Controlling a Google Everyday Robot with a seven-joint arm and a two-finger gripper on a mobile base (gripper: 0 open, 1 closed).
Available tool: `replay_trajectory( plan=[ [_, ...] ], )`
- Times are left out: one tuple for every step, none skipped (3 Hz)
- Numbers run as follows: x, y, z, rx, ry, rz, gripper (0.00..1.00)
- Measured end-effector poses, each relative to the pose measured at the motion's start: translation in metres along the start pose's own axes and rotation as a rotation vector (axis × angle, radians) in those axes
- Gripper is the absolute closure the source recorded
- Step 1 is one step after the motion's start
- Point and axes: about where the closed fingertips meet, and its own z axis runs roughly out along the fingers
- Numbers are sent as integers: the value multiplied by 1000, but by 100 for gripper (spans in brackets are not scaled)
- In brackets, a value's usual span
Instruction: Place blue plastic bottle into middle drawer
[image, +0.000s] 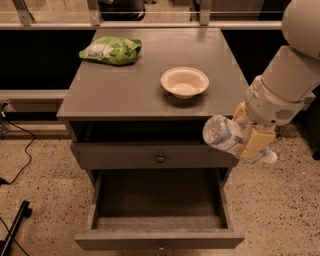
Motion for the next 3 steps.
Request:
replay_trajectory(
  plan=[
    [-26, 4, 72, -43, -140, -6, 100],
    [-55, 15, 159, -97, -324, -22, 100],
    [-71, 17, 210, -95, -435, -38, 100]
  ],
)
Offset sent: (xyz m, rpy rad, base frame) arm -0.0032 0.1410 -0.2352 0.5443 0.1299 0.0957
